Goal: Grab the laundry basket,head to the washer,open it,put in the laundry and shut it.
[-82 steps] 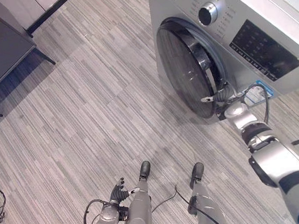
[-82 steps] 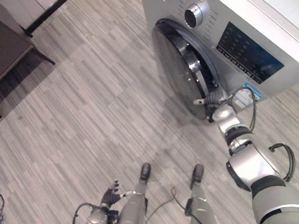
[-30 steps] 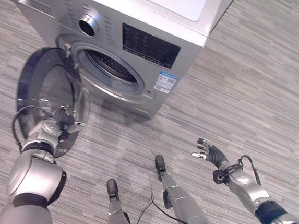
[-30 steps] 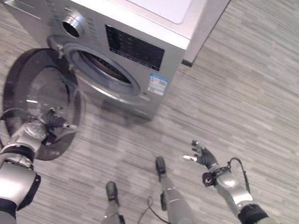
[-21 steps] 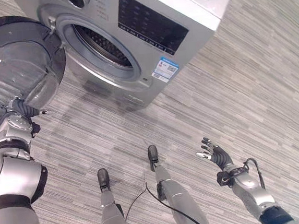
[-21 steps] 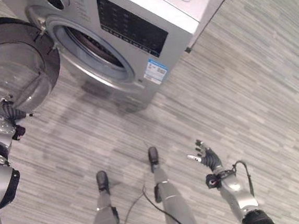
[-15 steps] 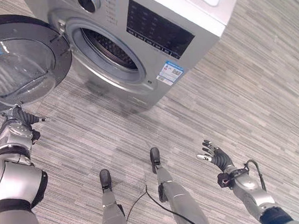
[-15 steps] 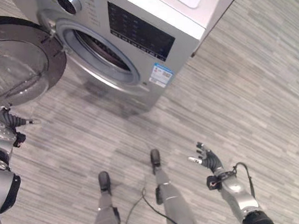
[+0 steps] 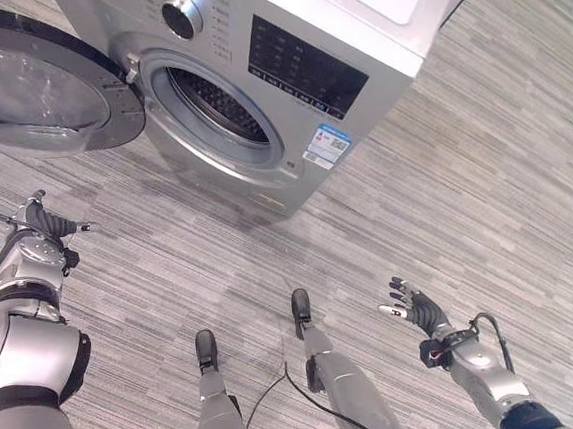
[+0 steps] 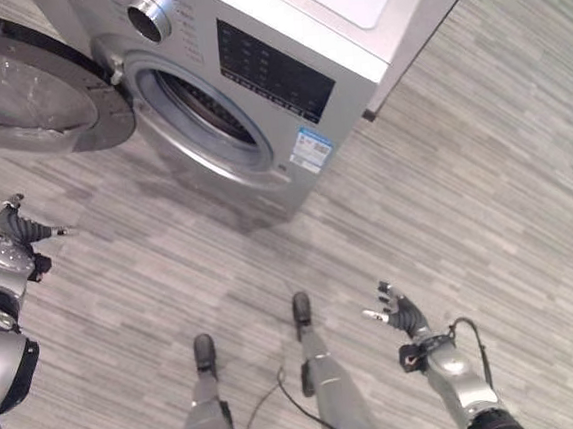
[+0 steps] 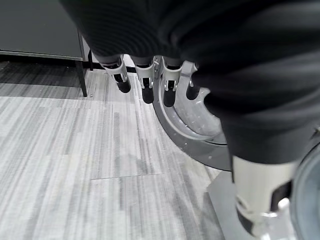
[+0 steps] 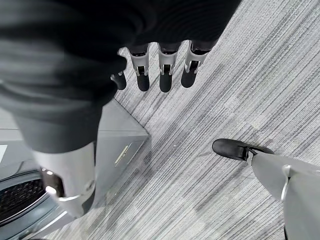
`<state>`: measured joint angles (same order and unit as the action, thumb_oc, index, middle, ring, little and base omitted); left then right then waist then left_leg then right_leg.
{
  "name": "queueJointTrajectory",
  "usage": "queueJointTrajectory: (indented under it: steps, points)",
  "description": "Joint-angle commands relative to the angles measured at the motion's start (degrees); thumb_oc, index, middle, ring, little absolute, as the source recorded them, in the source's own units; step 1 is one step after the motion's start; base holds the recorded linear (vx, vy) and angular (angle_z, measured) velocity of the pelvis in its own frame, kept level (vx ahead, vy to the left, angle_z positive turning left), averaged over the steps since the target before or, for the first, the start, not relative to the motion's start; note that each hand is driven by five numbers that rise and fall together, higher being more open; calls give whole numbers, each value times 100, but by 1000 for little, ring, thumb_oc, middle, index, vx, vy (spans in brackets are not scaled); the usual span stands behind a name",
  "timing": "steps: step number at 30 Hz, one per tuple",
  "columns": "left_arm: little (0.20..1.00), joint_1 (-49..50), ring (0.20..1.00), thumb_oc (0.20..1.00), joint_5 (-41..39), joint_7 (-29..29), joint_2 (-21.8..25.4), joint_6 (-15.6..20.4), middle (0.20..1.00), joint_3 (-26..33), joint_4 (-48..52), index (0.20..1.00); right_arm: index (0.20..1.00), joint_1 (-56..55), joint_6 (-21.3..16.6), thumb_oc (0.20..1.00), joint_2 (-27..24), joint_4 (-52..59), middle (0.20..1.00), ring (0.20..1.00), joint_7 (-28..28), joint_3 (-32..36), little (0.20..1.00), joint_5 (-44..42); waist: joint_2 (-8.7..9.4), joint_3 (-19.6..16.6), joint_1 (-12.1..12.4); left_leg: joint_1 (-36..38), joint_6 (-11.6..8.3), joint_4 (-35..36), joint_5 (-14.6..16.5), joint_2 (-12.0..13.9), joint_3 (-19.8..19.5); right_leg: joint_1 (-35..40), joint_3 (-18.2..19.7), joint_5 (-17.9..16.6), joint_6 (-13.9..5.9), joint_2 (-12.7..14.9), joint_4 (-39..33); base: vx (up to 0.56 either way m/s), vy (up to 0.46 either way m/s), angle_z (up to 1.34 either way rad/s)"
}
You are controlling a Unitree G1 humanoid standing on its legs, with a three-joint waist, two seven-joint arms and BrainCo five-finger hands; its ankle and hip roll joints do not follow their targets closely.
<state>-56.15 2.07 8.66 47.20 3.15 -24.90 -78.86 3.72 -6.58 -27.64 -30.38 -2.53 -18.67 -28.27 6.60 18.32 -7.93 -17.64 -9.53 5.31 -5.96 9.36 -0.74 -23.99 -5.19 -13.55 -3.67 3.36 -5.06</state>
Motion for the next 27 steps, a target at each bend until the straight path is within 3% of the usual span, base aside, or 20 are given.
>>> queueJointTrajectory:
  steps: [1, 4, 8, 9, 11, 13, 14, 19, 22, 25, 27]
  points:
    - [1000, 623, 1000, 1000, -531, 297, -99, 351, 1000, 302, 249, 1000, 1000, -212, -176, 1000, 115, -677, 1000, 1000, 247, 252, 1000, 255, -71, -406, 71, 134, 307, -31, 418, -222, 331, 534, 289, 866, -545, 288, 17, 71, 40, 1]
    - [1000, 1138, 1000, 1000, -740, 339, -352, 477, 1000, 511, 641, 1000, 1000, -251, -139, 1000, 227, -1055, 1000, 1000, 322, 380, 1000, 283, -104, -477, 124, 250, 331, -31, 462, -247, 352, 641, 291, 914, -537, 306, 31, 84, 34, -1]
    - [1000, 2936, 1000, 1000, -1228, 228, -1297, 715, 1000, 1079, 1551, 1000, 1000, -227, 2, 1000, 497, -2145, 1000, 1000, 380, 874, 1000, 101, -132, -648, 293, 797, 423, -31, 670, -321, 447, 1057, 396, 1075, -525, 317, 88, 130, 64, -12]
    - [1000, 2936, 1000, 1000, -1228, 228, -1297, 715, 1000, 1079, 1551, 1000, 1000, -227, 2, 1000, 497, -2145, 1000, 1000, 380, 874, 1000, 101, -132, -648, 293, 797, 423, -31, 670, -321, 447, 1057, 396, 1075, -525, 317, 88, 158, 99, -28]
    - [1000, 4099, 1000, 1000, -1464, 59, -1917, 813, 1000, 1312, 2050, 1000, 1000, -114, 77, 1000, 486, -2642, 1000, 1000, 367, 1316, 1000, -45, -166, -765, 412, 1141, 550, -219, 901, -389, 507, 1348, 562, 1176, -528, 348, 153, 185, 134, -22]
    - [1000, 4421, 1000, 1000, -1514, -1, -2063, 827, 1000, 1388, 2184, 1000, 1000, -77, 102, 1000, 442, -2656, 1000, 1000, 372, 1449, 1000, -26, -179, -826, 429, 1190, 594, -295, 962, -432, 504, 1388, 612, 1183, -532, 378, 187, 119, 118, -41]
    - [1000, 5114, 1000, 1000, -1782, -215, -2339, 816, 1000, 1530, 2479, 1000, 1000, -71, 136, 1000, 262, -2464, 1000, 1000, 442, 1740, 1000, -27, -233, -929, 478, 1373, 684, -404, 1124, -497, 533, 1526, 694, 1193, -566, 444, 252, 137, 156, -30]
    - [1000, 6118, 1000, 1000, -1907, -641, -2771, 731, 1000, 1439, 2821, 1000, 1000, -271, 57, 1000, -252, -1122, 1000, 1000, 605, 2429, 1000, 89, -337, -1141, 496, 1500, 920, -653, 1353, -763, 364, 1727, 667, 1242, -662, 714, 556, 109, 156, -1]
    - [1000, 6148, 1000, 1000, -1781, -648, -2952, 647, 1000, 1408, 2466, 1000, 1000, -207, -119, 1000, -438, -501, 1000, 1000, 888, 2833, 1000, 112, -436, -1198, 474, 1591, 1030, -693, 1412, -880, 192, 1671, 643, 1342, -705, 761, 1148, 72, 131, 21]
    - [1000, 6030, 1000, 1000, -1675, -579, -3015, 575, 1000, 1477, 2229, 1000, 1000, -246, -247, 1000, -431, 142, 1000, 1000, 1166, 3119, 1000, 205, -512, -1139, 425, 1718, 1115, -764, 1463, -937, -11, 1531, 722, 1397, -673, 643, 1895, 70, 65, 31]
    - [1000, 5960, 1000, 1000, -1558, -515, -3072, 570, 1000, 1508, 2134, 1000, 1000, -222, -328, 1000, -376, 536, 1000, 1000, 1409, 3279, 1000, 346, -558, -1134, 409, 1829, 1137, -748, 1518, -946, -114, 1443, 756, 1533, -621, 568, 1948, 102, -6, 29]
